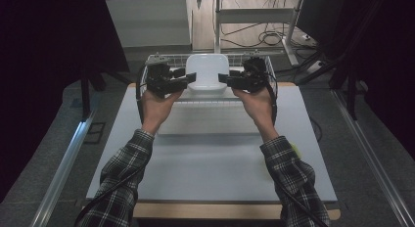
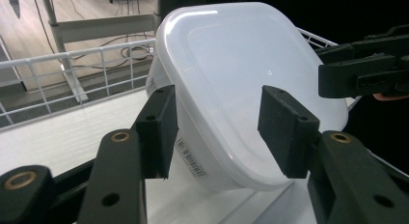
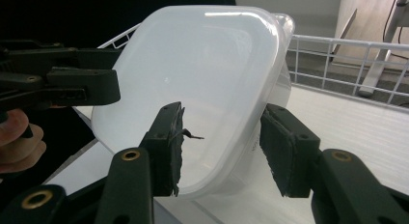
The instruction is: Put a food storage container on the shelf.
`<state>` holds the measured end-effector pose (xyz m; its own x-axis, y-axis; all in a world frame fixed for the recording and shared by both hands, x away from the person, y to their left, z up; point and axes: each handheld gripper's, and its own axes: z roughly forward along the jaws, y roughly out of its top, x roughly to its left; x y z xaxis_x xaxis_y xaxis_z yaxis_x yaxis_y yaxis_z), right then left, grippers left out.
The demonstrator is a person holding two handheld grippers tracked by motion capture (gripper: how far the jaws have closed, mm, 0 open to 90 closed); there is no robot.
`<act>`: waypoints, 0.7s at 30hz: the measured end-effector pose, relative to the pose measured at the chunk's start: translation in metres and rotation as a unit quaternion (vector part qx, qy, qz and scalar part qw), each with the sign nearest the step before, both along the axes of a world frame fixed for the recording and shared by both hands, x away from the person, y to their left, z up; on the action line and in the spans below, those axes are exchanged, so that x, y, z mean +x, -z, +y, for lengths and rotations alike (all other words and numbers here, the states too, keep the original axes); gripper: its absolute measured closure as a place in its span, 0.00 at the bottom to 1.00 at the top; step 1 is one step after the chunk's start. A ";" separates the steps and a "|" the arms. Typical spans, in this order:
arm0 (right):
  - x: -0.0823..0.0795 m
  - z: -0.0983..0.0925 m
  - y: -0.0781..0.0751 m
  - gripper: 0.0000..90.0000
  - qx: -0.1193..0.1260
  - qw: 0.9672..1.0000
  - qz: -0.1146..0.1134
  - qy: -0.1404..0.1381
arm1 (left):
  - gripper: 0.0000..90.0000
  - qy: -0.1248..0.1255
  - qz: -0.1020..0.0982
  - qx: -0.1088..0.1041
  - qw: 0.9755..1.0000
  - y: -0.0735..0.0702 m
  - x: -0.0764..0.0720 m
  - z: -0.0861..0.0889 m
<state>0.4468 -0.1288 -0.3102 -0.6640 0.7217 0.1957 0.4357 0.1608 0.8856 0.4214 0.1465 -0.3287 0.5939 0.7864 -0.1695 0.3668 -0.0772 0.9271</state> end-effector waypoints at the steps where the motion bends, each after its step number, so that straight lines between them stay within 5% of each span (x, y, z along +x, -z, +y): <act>1: 0.001 0.000 0.000 0.56 0.001 1.000 0.002 0.000 | 0.54 0.000 0.000 0.000 1.000 0.000 0.001 0.000; 14: 0.007 0.005 0.001 0.54 -0.001 0.999 -0.018 0.032 | 0.50 -0.016 0.001 0.003 1.000 0.000 0.012 0.000; 21: 0.015 0.004 0.005 0.44 0.012 0.998 -0.019 0.051 | 0.43 -0.031 -0.004 0.004 1.000 0.003 0.017 -0.001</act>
